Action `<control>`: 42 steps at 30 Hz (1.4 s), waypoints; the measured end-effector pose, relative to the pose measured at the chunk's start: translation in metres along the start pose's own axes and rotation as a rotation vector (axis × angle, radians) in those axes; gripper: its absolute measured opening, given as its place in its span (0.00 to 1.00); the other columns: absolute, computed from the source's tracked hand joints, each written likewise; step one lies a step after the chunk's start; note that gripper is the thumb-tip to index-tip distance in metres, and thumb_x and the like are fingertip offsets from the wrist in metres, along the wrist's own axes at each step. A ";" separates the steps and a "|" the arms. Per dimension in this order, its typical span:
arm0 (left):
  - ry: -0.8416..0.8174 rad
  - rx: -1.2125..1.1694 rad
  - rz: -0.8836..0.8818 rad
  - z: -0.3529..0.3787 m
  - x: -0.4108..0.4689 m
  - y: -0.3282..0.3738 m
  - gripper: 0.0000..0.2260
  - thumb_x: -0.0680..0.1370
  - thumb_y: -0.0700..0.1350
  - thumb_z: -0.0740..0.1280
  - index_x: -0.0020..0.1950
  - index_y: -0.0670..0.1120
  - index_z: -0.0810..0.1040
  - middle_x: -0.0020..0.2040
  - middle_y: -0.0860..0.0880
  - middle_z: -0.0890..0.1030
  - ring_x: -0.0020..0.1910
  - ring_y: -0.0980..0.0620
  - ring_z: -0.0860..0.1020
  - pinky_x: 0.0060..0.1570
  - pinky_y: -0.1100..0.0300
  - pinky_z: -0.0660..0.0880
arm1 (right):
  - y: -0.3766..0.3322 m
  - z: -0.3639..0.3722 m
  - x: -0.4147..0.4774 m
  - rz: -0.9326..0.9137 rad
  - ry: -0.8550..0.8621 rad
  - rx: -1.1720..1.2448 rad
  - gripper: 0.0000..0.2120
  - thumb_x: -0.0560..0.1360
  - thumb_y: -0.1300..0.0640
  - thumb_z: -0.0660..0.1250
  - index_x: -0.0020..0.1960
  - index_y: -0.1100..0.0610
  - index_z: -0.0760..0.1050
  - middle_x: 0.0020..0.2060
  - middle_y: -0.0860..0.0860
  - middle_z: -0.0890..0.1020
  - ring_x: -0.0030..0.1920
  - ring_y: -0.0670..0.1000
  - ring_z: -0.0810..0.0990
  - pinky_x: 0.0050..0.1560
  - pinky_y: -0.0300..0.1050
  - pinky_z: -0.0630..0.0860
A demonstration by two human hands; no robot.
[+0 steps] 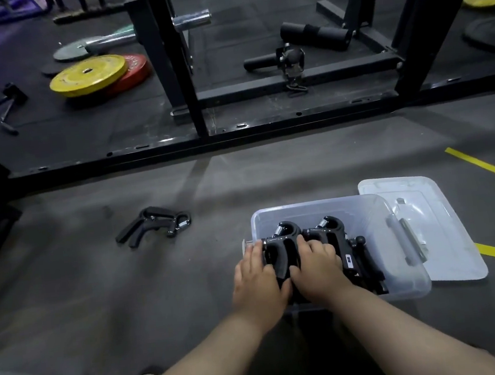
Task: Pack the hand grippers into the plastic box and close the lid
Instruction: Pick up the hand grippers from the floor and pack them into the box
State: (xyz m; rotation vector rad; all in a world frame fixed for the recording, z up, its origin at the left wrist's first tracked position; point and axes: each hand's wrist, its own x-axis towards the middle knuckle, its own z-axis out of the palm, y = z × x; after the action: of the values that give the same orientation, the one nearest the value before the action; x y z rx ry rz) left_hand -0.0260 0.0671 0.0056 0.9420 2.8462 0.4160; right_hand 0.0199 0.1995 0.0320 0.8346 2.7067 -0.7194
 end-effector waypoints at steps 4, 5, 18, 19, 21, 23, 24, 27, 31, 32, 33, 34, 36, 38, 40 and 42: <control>-0.022 -0.023 -0.028 -0.001 0.004 0.005 0.22 0.78 0.56 0.58 0.64 0.44 0.76 0.80 0.48 0.52 0.79 0.48 0.46 0.75 0.51 0.47 | 0.003 0.003 -0.004 -0.046 0.016 -0.047 0.37 0.77 0.45 0.60 0.80 0.56 0.50 0.73 0.53 0.63 0.71 0.57 0.61 0.70 0.54 0.59; -0.017 -0.020 -0.021 0.000 0.005 0.004 0.22 0.78 0.56 0.58 0.64 0.44 0.76 0.80 0.48 0.52 0.79 0.48 0.46 0.75 0.51 0.47 | 0.004 0.004 -0.005 -0.054 0.029 -0.068 0.37 0.77 0.44 0.60 0.80 0.56 0.50 0.73 0.53 0.63 0.71 0.57 0.61 0.70 0.54 0.59; 0.039 -0.023 -0.003 0.007 0.002 -0.002 0.23 0.72 0.57 0.57 0.56 0.45 0.80 0.74 0.45 0.68 0.73 0.44 0.66 0.69 0.46 0.65 | -0.001 0.008 -0.007 0.020 0.111 -0.095 0.30 0.80 0.42 0.53 0.78 0.53 0.55 0.73 0.52 0.66 0.72 0.55 0.64 0.70 0.55 0.59; 0.003 -0.093 -0.009 0.002 0.000 -0.001 0.26 0.74 0.58 0.55 0.64 0.45 0.76 0.76 0.45 0.64 0.76 0.44 0.61 0.72 0.46 0.58 | -0.006 0.007 -0.005 0.047 0.133 -0.056 0.28 0.80 0.44 0.55 0.77 0.52 0.58 0.73 0.52 0.66 0.72 0.56 0.66 0.69 0.55 0.61; 0.015 -0.175 -0.038 -0.007 -0.003 -0.003 0.27 0.76 0.58 0.54 0.71 0.46 0.68 0.77 0.45 0.59 0.76 0.44 0.57 0.73 0.47 0.53 | -0.015 0.006 -0.002 0.074 0.190 0.021 0.26 0.78 0.47 0.59 0.75 0.52 0.63 0.72 0.55 0.67 0.70 0.58 0.68 0.67 0.56 0.63; 0.086 -0.154 -0.093 -0.012 -0.003 -0.009 0.24 0.76 0.55 0.55 0.70 0.47 0.68 0.75 0.44 0.64 0.72 0.44 0.63 0.71 0.47 0.59 | -0.026 0.009 0.003 0.039 0.229 0.043 0.26 0.77 0.49 0.61 0.74 0.52 0.65 0.72 0.56 0.66 0.71 0.59 0.68 0.68 0.58 0.63; 0.111 -0.138 -0.139 -0.014 -0.001 -0.013 0.23 0.75 0.54 0.56 0.67 0.48 0.71 0.72 0.44 0.69 0.69 0.44 0.68 0.68 0.48 0.64 | -0.032 0.010 0.006 0.003 0.239 0.024 0.26 0.76 0.50 0.62 0.74 0.52 0.66 0.72 0.57 0.66 0.72 0.58 0.66 0.69 0.59 0.62; 0.140 -0.094 -0.287 -0.020 0.013 -0.032 0.17 0.71 0.54 0.59 0.56 0.50 0.77 0.61 0.46 0.78 0.57 0.47 0.78 0.55 0.53 0.75 | -0.053 0.015 0.019 -0.066 0.236 -0.025 0.26 0.76 0.52 0.62 0.73 0.56 0.67 0.71 0.61 0.68 0.72 0.62 0.66 0.70 0.61 0.63; 0.028 -0.069 -0.468 -0.022 0.036 -0.076 0.15 0.67 0.53 0.56 0.43 0.49 0.78 0.52 0.46 0.81 0.48 0.45 0.81 0.46 0.50 0.79 | -0.079 0.025 0.038 -0.140 0.207 -0.101 0.28 0.76 0.50 0.60 0.74 0.58 0.67 0.72 0.61 0.68 0.72 0.63 0.66 0.70 0.61 0.65; 0.000 -0.060 -0.498 -0.022 0.041 -0.088 0.15 0.65 0.53 0.55 0.41 0.49 0.78 0.49 0.45 0.81 0.45 0.44 0.81 0.44 0.49 0.78 | -0.082 0.030 0.042 -0.150 0.184 -0.145 0.28 0.77 0.48 0.58 0.75 0.56 0.65 0.75 0.59 0.65 0.74 0.61 0.64 0.72 0.60 0.62; -0.013 -0.023 -0.504 -0.027 0.045 -0.097 0.16 0.65 0.52 0.54 0.40 0.48 0.78 0.48 0.44 0.81 0.44 0.43 0.81 0.44 0.49 0.78 | -0.084 0.034 0.043 -0.141 0.160 -0.193 0.28 0.78 0.47 0.56 0.77 0.53 0.63 0.76 0.57 0.62 0.76 0.59 0.62 0.74 0.59 0.60; -0.031 0.015 -0.508 -0.030 0.051 -0.109 0.16 0.66 0.52 0.54 0.41 0.47 0.78 0.48 0.44 0.80 0.45 0.43 0.80 0.45 0.48 0.77 | -0.082 0.040 0.044 -0.141 0.172 -0.229 0.27 0.79 0.46 0.54 0.77 0.52 0.63 0.77 0.56 0.61 0.75 0.60 0.63 0.74 0.60 0.59; -0.088 0.066 -0.538 -0.036 0.069 -0.135 0.17 0.73 0.51 0.56 0.55 0.45 0.76 0.57 0.44 0.75 0.57 0.42 0.75 0.57 0.46 0.69 | -0.076 0.050 0.044 -0.176 0.237 -0.242 0.28 0.75 0.46 0.53 0.72 0.54 0.71 0.74 0.59 0.67 0.69 0.63 0.72 0.69 0.63 0.62; -0.219 0.083 -0.571 -0.041 0.093 -0.163 0.20 0.77 0.52 0.57 0.67 0.45 0.69 0.66 0.44 0.69 0.67 0.43 0.67 0.66 0.47 0.61 | -0.071 0.057 0.042 -0.190 0.316 -0.253 0.29 0.73 0.47 0.53 0.68 0.57 0.76 0.72 0.62 0.70 0.65 0.65 0.76 0.67 0.63 0.63; -0.283 0.073 -0.619 -0.043 0.116 -0.188 0.21 0.79 0.51 0.58 0.70 0.46 0.66 0.69 0.45 0.67 0.69 0.43 0.65 0.68 0.48 0.59 | -0.071 0.062 0.043 -0.200 0.414 -0.257 0.27 0.73 0.49 0.54 0.67 0.57 0.77 0.71 0.62 0.70 0.64 0.65 0.77 0.67 0.63 0.64; -0.308 0.027 -0.655 -0.039 0.136 -0.205 0.21 0.78 0.50 0.58 0.71 0.47 0.66 0.70 0.45 0.67 0.70 0.43 0.66 0.68 0.49 0.60 | -0.071 0.067 0.048 -0.196 0.488 -0.243 0.27 0.73 0.49 0.54 0.66 0.56 0.78 0.71 0.61 0.70 0.63 0.64 0.77 0.66 0.63 0.65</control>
State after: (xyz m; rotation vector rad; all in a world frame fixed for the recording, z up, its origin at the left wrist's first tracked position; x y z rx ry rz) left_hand -0.2588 -0.0180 -0.0202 0.0311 2.6636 0.1395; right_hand -0.0561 0.1368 -0.0143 0.7726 3.2571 -0.2235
